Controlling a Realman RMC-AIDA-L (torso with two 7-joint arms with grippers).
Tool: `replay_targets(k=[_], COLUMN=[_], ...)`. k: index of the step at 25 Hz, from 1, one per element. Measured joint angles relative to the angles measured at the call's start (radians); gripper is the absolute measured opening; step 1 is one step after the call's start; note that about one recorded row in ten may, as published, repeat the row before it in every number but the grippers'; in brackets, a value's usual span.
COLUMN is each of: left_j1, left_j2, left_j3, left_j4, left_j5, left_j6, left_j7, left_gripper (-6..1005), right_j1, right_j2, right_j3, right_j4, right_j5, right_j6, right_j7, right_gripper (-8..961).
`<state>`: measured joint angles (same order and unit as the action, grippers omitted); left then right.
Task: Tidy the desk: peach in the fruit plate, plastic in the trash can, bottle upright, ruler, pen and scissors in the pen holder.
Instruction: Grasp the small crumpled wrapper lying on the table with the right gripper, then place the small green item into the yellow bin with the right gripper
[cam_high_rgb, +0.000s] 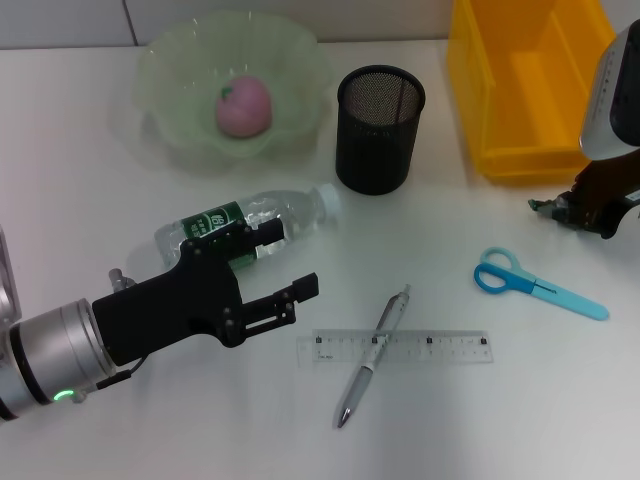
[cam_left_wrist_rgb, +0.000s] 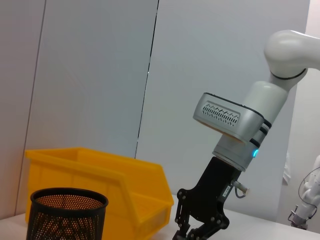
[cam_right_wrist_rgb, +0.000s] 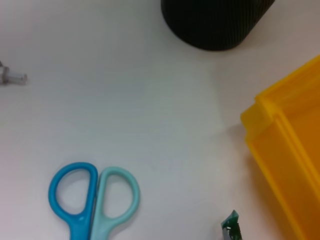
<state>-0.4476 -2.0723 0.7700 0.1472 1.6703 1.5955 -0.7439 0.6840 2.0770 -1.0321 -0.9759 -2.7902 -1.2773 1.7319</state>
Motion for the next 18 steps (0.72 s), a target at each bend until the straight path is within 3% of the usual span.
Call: replay_targets(k=[13,18], left_j1=[0.000,-0.001], left_j2=[0.000,0.000], left_j3=[0.000,0.000], left_j4=[0.000,0.001], left_j5=[0.003,0.005], left_j6=[0.000,0.003], left_j7=[0.003,0.004], left_gripper=[769,769], right_j1=[-0.013,-0.032], right_j2=[0.000,-0.010], right_j3=[0.010,0.101], right_j4=[-0.116,-0.183], right_j5=[0.036,0.162], right_j6=[-0.142,-0.261], right_j7=[0.022,0.010], right_gripper=[76,55])
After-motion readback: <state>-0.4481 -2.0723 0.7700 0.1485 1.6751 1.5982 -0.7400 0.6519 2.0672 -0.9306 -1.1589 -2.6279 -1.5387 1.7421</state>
